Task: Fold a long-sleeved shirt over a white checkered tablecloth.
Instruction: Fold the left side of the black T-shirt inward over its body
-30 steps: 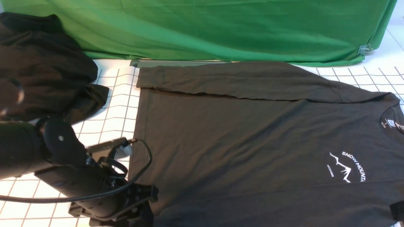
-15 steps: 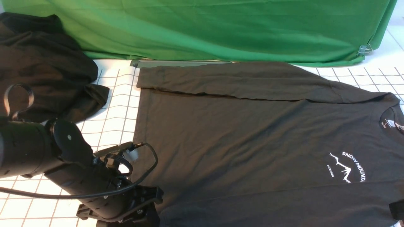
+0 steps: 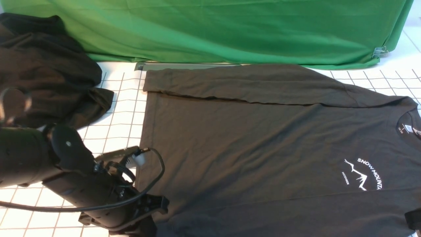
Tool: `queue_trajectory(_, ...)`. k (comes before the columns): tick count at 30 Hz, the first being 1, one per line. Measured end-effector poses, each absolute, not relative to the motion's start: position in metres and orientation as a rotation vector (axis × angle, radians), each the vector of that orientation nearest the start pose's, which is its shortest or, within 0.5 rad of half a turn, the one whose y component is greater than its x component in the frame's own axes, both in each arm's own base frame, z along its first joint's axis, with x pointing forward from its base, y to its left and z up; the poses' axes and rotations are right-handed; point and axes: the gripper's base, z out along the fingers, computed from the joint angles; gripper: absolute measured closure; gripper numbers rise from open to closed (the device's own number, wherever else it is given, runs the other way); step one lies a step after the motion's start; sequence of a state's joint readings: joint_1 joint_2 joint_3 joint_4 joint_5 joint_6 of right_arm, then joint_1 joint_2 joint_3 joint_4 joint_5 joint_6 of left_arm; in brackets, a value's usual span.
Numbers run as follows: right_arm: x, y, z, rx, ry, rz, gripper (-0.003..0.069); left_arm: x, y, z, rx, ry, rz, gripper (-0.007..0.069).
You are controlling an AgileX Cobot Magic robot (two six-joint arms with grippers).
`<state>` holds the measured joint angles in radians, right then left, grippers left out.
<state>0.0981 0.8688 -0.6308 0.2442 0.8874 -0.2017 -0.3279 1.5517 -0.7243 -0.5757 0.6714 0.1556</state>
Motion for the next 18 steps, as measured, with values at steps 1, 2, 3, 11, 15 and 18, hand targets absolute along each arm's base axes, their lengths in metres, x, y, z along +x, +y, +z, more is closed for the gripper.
queue_trajectory(1,0.142,0.031,0.271,-0.254,2.576,0.264,0.0552,0.229,-0.111,0.175,0.088,2.944,-0.613,0.0609)
queue_trajectory(2,0.142,0.031,0.271,-0.254,2.576,0.264,0.0550,0.227,-0.110,0.180,0.091,2.929,-0.621,0.0609)
queue_trajectory(3,0.142,0.031,0.271,-0.254,2.576,0.264,0.0550,0.227,-0.110,0.181,0.090,2.927,-0.623,0.0609)
queue_trajectory(11,0.142,0.031,0.271,-0.254,2.576,0.264,0.0536,0.220,-0.112,0.223,0.152,2.849,-0.704,0.0609)
queue_trajectory(15,0.142,0.031,0.271,-0.254,2.576,0.264,0.0535,0.223,-0.116,0.251,0.203,2.789,-0.741,0.0609)
queue_trajectory(18,0.142,0.031,0.271,-0.254,2.576,0.265,0.0531,0.224,-0.117,0.262,0.227,2.772,-0.758,0.0609)
